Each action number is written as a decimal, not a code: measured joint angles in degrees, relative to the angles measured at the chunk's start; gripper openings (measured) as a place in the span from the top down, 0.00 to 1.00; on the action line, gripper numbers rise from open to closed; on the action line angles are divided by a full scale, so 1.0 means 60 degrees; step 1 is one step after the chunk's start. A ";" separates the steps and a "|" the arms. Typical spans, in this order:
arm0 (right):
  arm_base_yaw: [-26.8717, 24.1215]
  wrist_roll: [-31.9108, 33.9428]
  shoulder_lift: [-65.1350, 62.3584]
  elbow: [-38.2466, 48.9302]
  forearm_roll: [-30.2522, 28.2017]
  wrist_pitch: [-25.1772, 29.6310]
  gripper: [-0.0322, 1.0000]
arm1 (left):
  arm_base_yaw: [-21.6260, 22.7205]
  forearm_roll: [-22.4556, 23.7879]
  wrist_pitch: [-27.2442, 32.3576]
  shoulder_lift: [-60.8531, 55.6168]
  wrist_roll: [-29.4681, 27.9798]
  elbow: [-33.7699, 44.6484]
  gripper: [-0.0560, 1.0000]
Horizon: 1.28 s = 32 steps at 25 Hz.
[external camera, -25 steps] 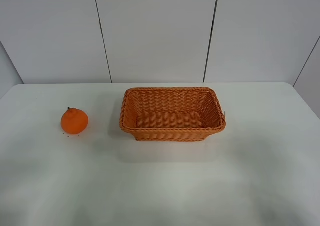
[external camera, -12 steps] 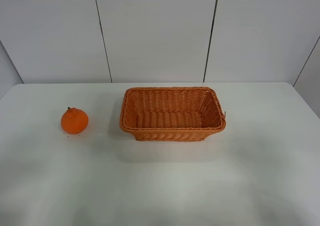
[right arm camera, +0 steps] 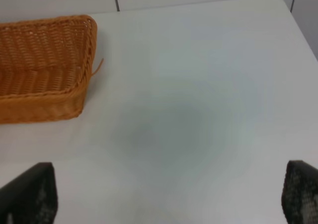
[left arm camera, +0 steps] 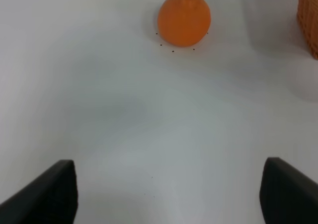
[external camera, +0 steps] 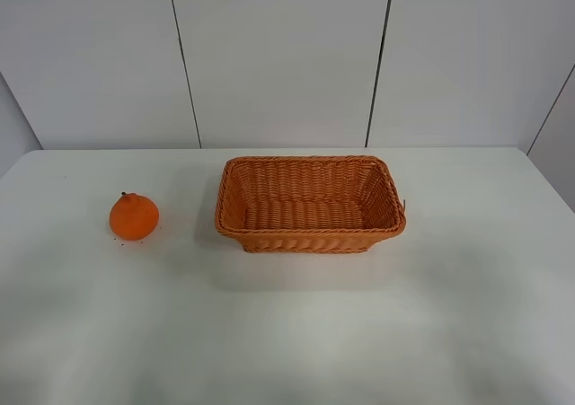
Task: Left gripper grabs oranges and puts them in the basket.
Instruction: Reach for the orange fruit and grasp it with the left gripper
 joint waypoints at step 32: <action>0.0000 0.0000 0.0000 0.0000 -0.0011 0.0000 0.30 | 0.0000 -0.0113 0.1172 0.0265 -0.0011 -0.1777 0.01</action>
